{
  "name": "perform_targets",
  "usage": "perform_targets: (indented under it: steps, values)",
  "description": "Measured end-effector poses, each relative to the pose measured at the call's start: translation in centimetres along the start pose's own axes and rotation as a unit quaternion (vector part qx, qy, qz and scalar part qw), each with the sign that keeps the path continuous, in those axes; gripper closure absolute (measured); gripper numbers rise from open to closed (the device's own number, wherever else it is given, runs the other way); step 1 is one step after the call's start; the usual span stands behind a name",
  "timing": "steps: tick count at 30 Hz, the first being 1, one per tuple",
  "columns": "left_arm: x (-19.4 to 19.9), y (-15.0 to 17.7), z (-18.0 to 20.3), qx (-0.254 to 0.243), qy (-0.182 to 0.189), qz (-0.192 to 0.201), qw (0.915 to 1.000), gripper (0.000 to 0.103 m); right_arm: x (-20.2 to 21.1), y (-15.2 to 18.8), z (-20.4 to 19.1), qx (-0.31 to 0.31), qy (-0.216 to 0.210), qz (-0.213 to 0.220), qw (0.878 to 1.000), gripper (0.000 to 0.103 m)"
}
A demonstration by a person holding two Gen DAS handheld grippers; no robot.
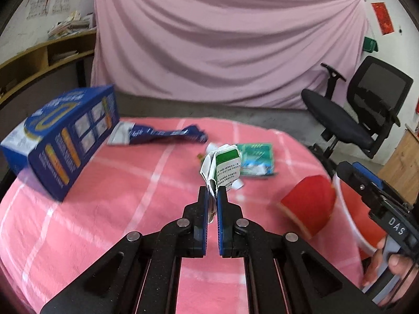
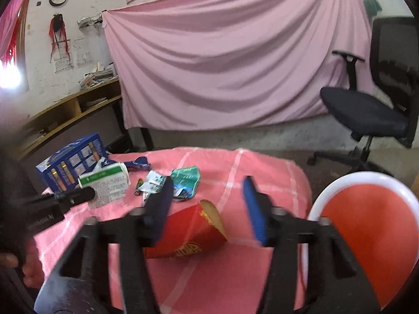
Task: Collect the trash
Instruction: 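Lift the red can and green-white wrapper off the table with both tools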
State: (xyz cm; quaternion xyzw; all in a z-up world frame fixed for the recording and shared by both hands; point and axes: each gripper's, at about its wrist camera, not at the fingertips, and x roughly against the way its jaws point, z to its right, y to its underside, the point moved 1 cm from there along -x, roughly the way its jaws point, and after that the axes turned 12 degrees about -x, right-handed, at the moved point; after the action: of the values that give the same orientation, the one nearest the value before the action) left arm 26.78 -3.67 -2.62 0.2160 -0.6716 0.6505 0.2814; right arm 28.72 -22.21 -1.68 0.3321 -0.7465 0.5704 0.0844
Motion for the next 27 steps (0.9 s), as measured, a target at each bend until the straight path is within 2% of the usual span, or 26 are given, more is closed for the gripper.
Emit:
perform_targets:
  steps: [3,8,14,21,27]
  values:
    - [-0.4,0.7,-1.3,0.026,-0.001,-0.018,0.9995,0.099,-1.3,0.5,-0.4,0.007,-0.008,-0.047,0.999,0.012]
    - [0.0,1.2,-3.2,0.057,0.003,-0.023,0.9981,0.099,-2.4,1.2,-1.2,0.028,-0.02,-0.088,0.996,0.0]
    - [0.3,1.3,-4.1,0.072,0.012,-0.026,0.997,0.099,-3.7,2.2,-2.3,0.069,-0.013,-0.125,0.99,0.0]
    - [0.4,1.2,-4.1,0.065,0.011,-0.024,0.9975,0.099,-5.4,3.3,-3.4,0.108,0.029,-0.161,0.98,0.0]
    - [1.2,0.9,-3.3,0.045,-0.002,-0.008,0.999,0.099,-5.2,3.1,-3.1,0.104,0.033,-0.155,0.982,0.002]
